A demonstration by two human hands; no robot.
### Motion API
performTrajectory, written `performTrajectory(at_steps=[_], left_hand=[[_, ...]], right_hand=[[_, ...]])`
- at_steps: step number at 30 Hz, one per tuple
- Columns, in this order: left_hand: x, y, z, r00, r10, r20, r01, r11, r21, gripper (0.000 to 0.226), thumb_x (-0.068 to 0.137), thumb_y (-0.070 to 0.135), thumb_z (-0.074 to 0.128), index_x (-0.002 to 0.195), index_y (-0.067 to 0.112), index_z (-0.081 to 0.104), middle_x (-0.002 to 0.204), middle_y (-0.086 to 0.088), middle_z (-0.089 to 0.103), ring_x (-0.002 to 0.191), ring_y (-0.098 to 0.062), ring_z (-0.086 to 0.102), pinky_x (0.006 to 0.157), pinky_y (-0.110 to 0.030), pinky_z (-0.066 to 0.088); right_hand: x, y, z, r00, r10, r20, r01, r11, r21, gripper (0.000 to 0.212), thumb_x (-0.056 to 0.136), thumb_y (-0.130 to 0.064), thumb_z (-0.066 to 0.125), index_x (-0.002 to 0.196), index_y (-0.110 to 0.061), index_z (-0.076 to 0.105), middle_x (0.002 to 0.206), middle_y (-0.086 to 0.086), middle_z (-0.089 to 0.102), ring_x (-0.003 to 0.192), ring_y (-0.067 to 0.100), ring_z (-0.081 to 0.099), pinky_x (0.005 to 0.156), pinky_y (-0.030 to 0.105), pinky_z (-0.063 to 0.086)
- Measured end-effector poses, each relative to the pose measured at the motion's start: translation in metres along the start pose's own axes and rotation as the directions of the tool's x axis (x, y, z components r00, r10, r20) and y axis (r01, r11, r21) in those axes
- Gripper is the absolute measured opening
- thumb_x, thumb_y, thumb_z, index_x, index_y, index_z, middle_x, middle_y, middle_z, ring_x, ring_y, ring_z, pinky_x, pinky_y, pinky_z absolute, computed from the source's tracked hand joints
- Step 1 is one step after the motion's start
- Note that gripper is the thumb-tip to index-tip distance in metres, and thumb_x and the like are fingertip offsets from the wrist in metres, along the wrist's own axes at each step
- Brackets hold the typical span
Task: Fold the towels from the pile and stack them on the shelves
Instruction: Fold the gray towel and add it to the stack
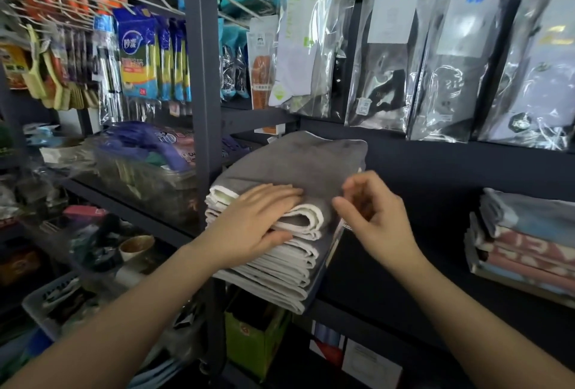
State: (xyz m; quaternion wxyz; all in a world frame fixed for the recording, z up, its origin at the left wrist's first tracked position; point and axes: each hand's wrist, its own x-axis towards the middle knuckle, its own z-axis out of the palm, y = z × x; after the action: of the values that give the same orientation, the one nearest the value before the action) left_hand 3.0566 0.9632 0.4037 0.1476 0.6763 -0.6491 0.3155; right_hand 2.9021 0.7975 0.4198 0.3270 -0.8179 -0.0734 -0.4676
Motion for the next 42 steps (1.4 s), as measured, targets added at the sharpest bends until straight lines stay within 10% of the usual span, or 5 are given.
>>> performTrajectory(at_steps=[4, 16, 27, 37, 42], left_hand=[[-0.013, -0.014, -0.002, 0.987, -0.039, -0.157, 0.06, 0.989, 0.132, 0.045, 0.099, 0.043, 0.022, 0.127, 0.014, 0.042, 0.122, -0.011, 0.061, 0.115, -0.018, 0.044, 0.1, -0.031, 0.029], [0.026, -0.021, -0.043, 0.905, -0.423, 0.041, 0.415, 0.859, -0.299, 0.068, 0.085, 0.062, 0.023, 0.09, 0.012, 0.069, 0.087, -0.001, 0.069, 0.083, -0.015, 0.063, 0.078, -0.037, 0.049], [0.153, -0.086, 0.019, 0.509, -0.786, 0.351, 0.698, 0.615, 0.366, 0.049, 0.094, 0.043, 0.044, 0.125, 0.006, 0.051, 0.129, -0.014, 0.052, 0.111, -0.032, 0.053, 0.083, -0.037, 0.043], [0.139, -0.081, 0.021, 0.695, -0.687, 0.212, 0.682, 0.724, 0.107, 0.045, 0.093, 0.028, 0.051, 0.13, 0.005, 0.037, 0.133, -0.017, 0.039, 0.123, -0.034, 0.039, 0.101, -0.044, 0.036], [0.109, -0.023, -0.011, 0.759, -0.468, 0.452, 0.523, 0.852, 0.005, 0.08, 0.083, 0.062, 0.042, 0.143, 0.011, 0.029, 0.152, -0.005, 0.027, 0.138, -0.017, 0.026, 0.112, -0.025, 0.019]], right_hand=[[0.016, 0.015, 0.003, 0.892, -0.181, 0.415, 0.287, 0.934, -0.211, 0.044, 0.081, -0.041, 0.062, 0.12, -0.023, 0.057, 0.119, -0.01, 0.054, 0.115, 0.008, 0.046, 0.101, 0.021, 0.031], [0.051, 0.032, -0.015, 0.972, 0.234, 0.009, -0.233, 0.963, 0.134, 0.029, 0.092, -0.027, 0.049, 0.068, -0.018, 0.062, 0.065, 0.0, 0.064, 0.052, 0.011, 0.056, 0.049, 0.015, 0.039], [0.121, 0.126, -0.004, 0.48, 0.877, 0.003, -0.804, 0.439, 0.402, 0.019, 0.087, -0.018, 0.062, 0.098, -0.01, 0.047, 0.08, 0.008, 0.052, 0.069, 0.02, 0.053, 0.05, 0.03, 0.046], [0.123, 0.153, 0.001, 0.578, 0.811, -0.091, -0.814, 0.581, 0.012, 0.041, 0.083, -0.021, 0.067, 0.111, 0.005, 0.053, 0.121, 0.024, 0.054, 0.098, 0.034, 0.057, 0.083, 0.04, 0.051], [0.1, 0.101, 0.003, 0.97, 0.203, 0.133, -0.159, 0.945, -0.286, 0.042, 0.092, -0.033, 0.052, 0.125, -0.007, 0.054, 0.132, 0.008, 0.05, 0.123, 0.018, 0.043, 0.101, 0.017, 0.029]])
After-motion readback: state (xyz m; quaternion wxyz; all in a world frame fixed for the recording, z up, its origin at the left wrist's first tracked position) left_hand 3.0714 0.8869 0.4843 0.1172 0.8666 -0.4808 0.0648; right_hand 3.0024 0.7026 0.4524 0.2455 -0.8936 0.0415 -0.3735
